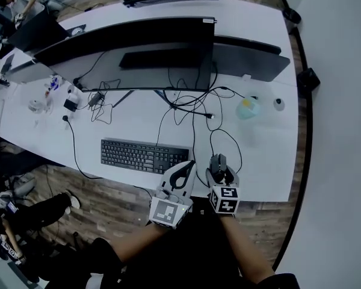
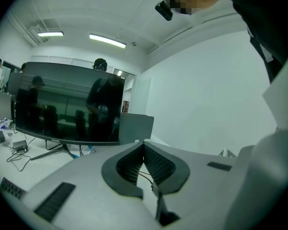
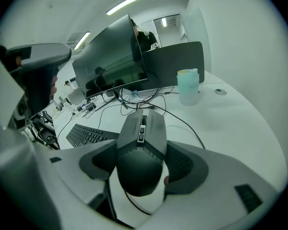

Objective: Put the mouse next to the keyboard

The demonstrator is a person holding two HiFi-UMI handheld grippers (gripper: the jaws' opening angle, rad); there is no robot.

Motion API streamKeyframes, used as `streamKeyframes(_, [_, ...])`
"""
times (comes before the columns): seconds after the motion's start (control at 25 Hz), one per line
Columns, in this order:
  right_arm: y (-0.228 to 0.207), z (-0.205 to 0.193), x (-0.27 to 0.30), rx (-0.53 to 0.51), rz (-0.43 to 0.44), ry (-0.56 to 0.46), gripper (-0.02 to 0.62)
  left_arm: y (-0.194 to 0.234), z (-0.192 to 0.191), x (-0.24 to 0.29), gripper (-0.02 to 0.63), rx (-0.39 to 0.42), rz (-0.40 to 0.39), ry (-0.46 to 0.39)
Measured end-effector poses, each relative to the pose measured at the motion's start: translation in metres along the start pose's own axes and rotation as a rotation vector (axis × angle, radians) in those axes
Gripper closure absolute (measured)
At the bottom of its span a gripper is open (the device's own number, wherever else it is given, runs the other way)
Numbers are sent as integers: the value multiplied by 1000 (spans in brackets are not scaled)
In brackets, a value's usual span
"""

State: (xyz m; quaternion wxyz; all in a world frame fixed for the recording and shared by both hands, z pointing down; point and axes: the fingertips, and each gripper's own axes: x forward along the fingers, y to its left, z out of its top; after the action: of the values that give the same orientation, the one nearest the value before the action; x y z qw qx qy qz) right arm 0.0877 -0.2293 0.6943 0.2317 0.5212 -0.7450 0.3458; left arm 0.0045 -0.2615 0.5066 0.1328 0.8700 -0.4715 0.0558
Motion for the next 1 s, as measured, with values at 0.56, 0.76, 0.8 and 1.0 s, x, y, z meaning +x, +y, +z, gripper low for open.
streamKeyframes(0.56, [-11,-52,55,-49,-26,123,287,11,-18,-3,603,-3,41,51])
streamKeyframes(0.76, [-15,-57,60,-63,-61,155,288,21,-17,-9,603,27,71,48])
streamKeyframes(0.8, [-15,-57,61,-72,-66,160,287,23,-18,-11,603,41,73,58])
streamKeyframes(1.0, [-16,-57,65,-97,-87,165,287,31,-14,-19,603,-27,103,54])
